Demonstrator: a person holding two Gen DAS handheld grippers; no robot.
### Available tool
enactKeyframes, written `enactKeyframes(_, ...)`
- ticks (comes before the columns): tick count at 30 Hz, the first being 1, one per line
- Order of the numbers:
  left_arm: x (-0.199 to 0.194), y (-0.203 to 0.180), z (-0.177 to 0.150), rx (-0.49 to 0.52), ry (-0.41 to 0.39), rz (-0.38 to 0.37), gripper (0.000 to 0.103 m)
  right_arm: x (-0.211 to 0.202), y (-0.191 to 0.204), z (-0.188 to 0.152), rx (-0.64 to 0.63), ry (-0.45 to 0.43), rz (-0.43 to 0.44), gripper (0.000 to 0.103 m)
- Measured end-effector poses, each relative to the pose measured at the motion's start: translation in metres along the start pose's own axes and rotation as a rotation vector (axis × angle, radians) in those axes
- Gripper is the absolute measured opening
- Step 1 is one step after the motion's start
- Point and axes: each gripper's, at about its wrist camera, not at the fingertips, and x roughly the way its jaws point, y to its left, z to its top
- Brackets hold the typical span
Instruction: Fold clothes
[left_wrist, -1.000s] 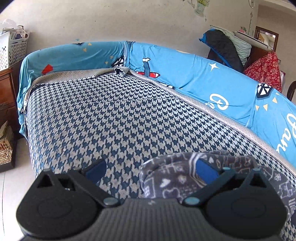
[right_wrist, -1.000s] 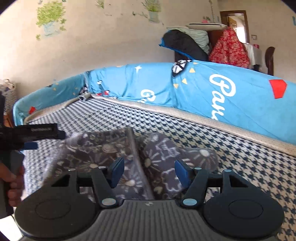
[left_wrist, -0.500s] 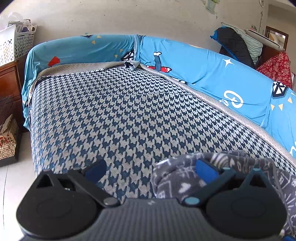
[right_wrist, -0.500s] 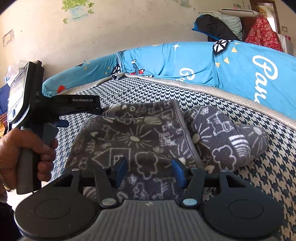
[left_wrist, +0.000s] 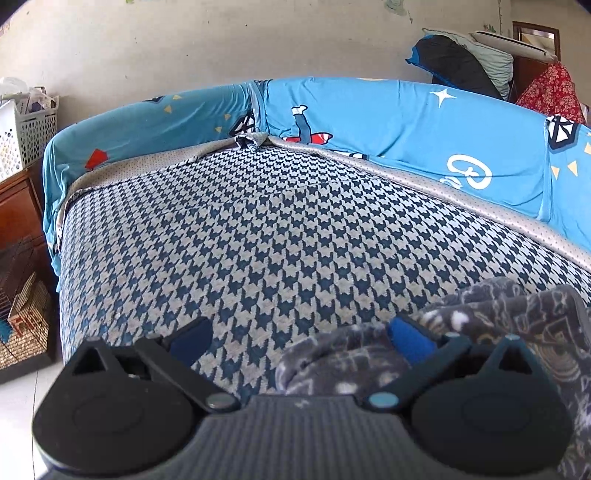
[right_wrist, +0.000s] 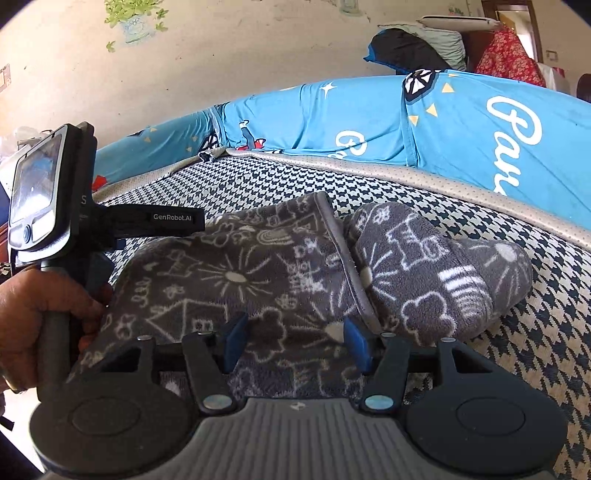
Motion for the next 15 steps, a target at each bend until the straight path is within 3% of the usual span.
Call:
enactKeyframes(7,-0.008,0.008,0.006,-0.027,0.021,-0.026,0.103,0.0,0.005,0.003,-0.035,0.007,-0.027,0.057)
enactKeyframes(15,-0.043,0.007,0.005,-0.039,0.122,-0.143,0.103,-0.014,0.014,0.01,-0.069,0.053,-0.041,0.068)
